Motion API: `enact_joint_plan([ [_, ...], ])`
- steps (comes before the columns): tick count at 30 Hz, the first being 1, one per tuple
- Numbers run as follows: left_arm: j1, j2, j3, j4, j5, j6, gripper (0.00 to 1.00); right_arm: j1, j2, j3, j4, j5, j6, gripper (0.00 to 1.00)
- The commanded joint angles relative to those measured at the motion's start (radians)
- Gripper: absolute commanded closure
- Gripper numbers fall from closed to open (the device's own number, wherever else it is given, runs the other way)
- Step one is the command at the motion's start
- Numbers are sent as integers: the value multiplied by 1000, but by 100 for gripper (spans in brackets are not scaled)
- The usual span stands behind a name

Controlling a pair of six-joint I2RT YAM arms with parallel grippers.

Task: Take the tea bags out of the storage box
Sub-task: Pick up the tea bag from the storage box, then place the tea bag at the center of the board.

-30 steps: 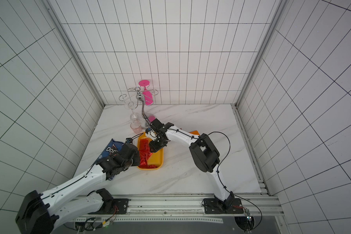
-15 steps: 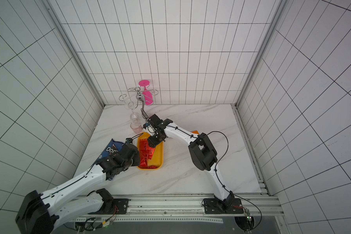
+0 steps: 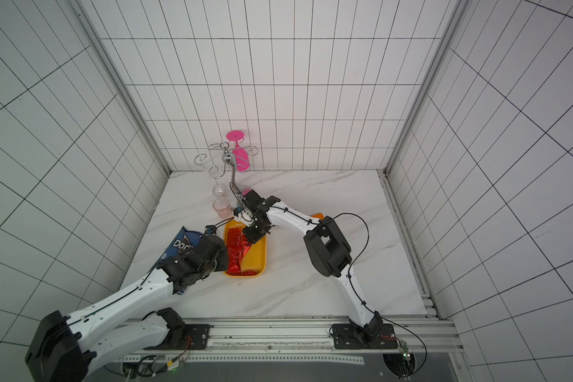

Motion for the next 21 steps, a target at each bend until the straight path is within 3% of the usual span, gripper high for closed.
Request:
enact_joint_plan([
  [1, -2, -2, -6, 22, -18, 4, 100, -10, -5, 46, -30, -14, -1, 98],
  [6, -2, -1, -7, 22, -21, 2, 100, -21, -85, 16, -37, 24, 14, 100],
  [13, -2, 3, -6, 18, -31, -4, 100, -93, -328, -111, -12, 81, 97, 100],
  [17, -3, 5, -6, 16, -37, -9, 100, -188, -492, -224, 16, 85, 166, 100],
  [21, -2, 5, -6, 15, -38, -11, 100, -355, -632, -370, 91, 103, 258, 100],
])
